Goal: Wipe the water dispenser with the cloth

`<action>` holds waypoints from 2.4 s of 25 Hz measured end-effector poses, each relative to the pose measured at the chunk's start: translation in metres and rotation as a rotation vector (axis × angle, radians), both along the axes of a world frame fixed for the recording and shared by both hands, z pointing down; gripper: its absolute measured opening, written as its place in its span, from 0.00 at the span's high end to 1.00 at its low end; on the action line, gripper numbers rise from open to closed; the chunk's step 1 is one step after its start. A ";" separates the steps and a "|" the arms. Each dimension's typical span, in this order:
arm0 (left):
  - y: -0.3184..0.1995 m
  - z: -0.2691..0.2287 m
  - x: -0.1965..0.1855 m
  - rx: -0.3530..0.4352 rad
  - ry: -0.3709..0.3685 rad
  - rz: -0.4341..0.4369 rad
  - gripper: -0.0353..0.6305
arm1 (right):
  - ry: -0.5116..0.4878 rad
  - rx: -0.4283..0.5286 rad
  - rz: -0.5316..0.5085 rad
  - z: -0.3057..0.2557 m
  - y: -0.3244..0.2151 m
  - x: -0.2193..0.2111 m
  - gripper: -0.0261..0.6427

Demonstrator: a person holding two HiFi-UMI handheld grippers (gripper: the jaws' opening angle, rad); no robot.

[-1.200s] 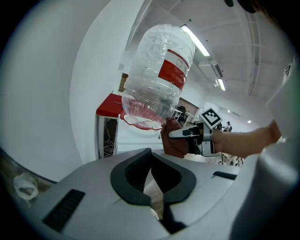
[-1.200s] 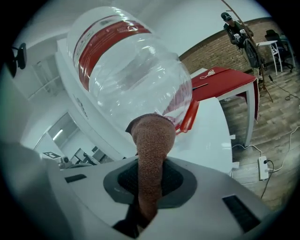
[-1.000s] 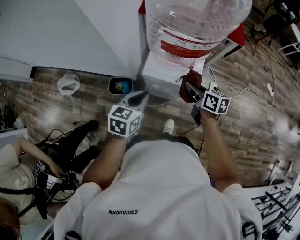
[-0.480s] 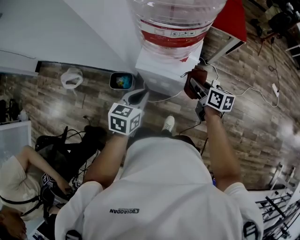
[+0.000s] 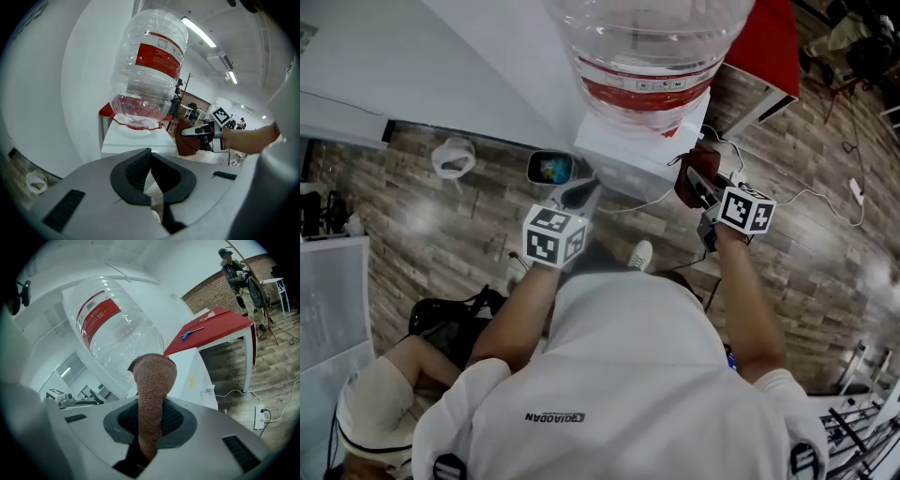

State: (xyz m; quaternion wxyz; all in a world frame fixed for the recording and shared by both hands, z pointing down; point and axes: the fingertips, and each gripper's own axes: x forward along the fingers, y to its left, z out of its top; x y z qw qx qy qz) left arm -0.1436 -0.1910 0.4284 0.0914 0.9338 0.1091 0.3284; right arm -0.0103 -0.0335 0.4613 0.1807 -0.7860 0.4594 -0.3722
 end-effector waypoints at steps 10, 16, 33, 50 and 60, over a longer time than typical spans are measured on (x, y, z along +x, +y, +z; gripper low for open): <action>-0.028 0.002 0.037 0.003 -0.002 0.036 0.96 | 0.012 -0.035 0.026 -0.011 -0.007 0.017 0.87; -0.052 0.005 0.054 0.027 -0.006 0.121 0.96 | -0.014 -0.110 0.165 0.006 0.016 0.036 0.87; -0.094 0.004 0.087 0.013 0.009 0.651 0.96 | 0.159 0.028 0.925 -0.040 0.065 0.010 0.87; -0.037 0.015 0.046 0.089 -0.004 1.004 0.96 | -0.119 0.510 1.135 0.026 -0.025 -0.070 0.87; -0.013 0.027 0.021 0.189 -0.056 0.940 0.96 | -0.162 0.663 1.139 0.052 -0.012 -0.079 0.87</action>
